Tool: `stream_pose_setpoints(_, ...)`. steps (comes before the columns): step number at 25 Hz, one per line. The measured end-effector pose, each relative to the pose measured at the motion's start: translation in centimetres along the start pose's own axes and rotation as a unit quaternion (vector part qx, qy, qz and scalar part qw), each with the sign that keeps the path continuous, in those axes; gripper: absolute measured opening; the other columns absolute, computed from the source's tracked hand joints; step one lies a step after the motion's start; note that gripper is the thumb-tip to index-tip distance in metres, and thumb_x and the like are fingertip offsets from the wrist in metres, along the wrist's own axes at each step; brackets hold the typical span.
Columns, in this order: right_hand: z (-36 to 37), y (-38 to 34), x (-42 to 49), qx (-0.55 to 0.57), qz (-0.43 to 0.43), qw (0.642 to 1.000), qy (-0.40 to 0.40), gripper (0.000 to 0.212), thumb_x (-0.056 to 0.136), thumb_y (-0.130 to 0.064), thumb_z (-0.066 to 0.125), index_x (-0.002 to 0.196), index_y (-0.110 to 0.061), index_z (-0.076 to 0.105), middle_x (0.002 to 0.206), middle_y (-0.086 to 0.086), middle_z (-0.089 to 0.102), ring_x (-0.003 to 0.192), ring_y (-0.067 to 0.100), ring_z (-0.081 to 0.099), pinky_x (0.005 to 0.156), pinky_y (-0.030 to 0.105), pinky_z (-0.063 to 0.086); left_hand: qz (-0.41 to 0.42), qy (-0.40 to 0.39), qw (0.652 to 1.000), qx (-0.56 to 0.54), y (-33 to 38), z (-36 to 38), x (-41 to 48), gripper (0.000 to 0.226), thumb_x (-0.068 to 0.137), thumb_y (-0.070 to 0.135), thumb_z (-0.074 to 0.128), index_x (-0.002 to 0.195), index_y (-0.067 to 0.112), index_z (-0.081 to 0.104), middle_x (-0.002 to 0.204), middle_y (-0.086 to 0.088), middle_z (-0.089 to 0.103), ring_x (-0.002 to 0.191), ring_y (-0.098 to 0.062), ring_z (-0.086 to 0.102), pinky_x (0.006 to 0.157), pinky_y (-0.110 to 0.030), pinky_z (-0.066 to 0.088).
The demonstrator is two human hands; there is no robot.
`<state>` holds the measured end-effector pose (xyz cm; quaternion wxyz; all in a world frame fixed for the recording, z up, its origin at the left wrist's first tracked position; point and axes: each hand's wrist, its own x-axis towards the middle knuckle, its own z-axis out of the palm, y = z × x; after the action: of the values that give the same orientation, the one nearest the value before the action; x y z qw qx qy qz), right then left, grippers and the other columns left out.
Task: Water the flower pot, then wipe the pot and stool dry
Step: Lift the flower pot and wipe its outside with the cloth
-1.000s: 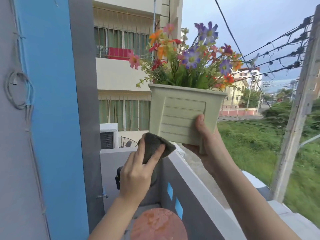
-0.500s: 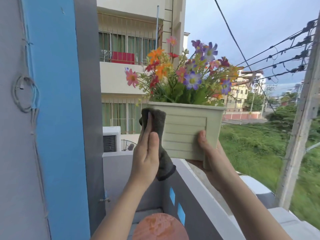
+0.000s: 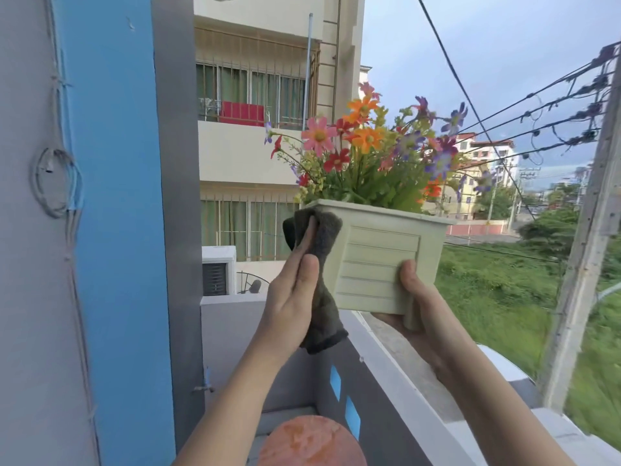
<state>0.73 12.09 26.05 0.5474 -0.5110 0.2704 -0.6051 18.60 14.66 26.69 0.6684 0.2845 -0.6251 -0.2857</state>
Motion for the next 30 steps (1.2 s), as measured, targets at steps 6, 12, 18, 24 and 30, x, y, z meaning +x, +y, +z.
stream_pose_setpoints(6, -0.7, 0.7, -0.5, 0.007, 0.014, 0.999, -0.031, 0.097, 0.029, -0.063, 0.088, 0.112, -0.018, 0.064, 0.107, 0.001, 0.075, 0.097, 0.015, 0.071, 0.068, 0.033, 0.06, -0.07, 0.05, 0.996, 0.026, -4.0, -1.2, 2.6, 0.047, 0.095, 0.043, 0.034, 0.132, 0.019, 0.051, 0.122, -0.005, 0.063, 0.11, -0.012, 0.058, 0.087, -0.018, 0.044)
stream_pose_setpoints(12, -1.9, 1.5, 0.4, 0.033, 0.031, 0.999, 0.026, 0.096, 0.039, -0.061, 0.086, 0.119, -0.015, 0.061, 0.111, 0.004, 0.073, 0.101, 0.02, 0.07, 0.071, 0.034, 0.061, -0.002, -0.01, 1.0, 0.025, -3.4, 0.4, -1.3, 0.031, 0.09, 0.044, 0.043, 0.117, 0.06, 0.047, 0.126, 0.029, 0.056, 0.119, 0.006, 0.05, 0.099, -0.013, 0.038)
stream_pose_setpoints(18, -2.7, 2.4, -0.2, 0.028, 0.064, 0.998, 0.002, 0.106, 0.025, -0.059, 0.09, 0.117, -0.014, 0.062, 0.111, 0.006, 0.073, 0.1, 0.02, 0.07, 0.072, 0.037, 0.061, 0.039, 0.105, 0.987, 0.111, -3.7, 0.5, 1.5, 0.036, 0.096, 0.034, 0.039, 0.124, 0.056, 0.036, 0.125, -0.009, 0.062, 0.118, -0.02, 0.055, 0.096, -0.029, 0.043)
stream_pose_setpoints(24, -2.9, 3.0, -0.3, 0.06, 0.065, 0.996, -0.003, 0.102, 0.022, -0.057, 0.091, 0.11, -0.015, 0.065, 0.106, 0.004, 0.075, 0.094, 0.019, 0.072, 0.066, 0.036, 0.061, 0.038, 0.062, 0.992, 0.101, -3.2, 0.6, 1.3, 0.039, 0.098, 0.031, 0.041, 0.118, 0.065, 0.039, 0.13, -0.005, 0.06, 0.124, -0.02, 0.05, 0.099, -0.028, 0.041)
stream_pose_setpoints(30, -2.8, 3.1, -0.3, 0.052, 0.069, 0.996, 0.007, 0.094, 0.037, -0.058, 0.088, 0.117, -0.016, 0.062, 0.108, 0.003, 0.074, 0.097, 0.018, 0.071, 0.071, 0.038, 0.061, 0.059, 0.059, 0.986, 0.143, -2.8, 0.2, 1.8, 0.039, 0.098, 0.032, 0.04, 0.117, 0.065, 0.032, 0.127, -0.001, 0.06, 0.122, -0.021, 0.052, 0.094, -0.018, 0.042)
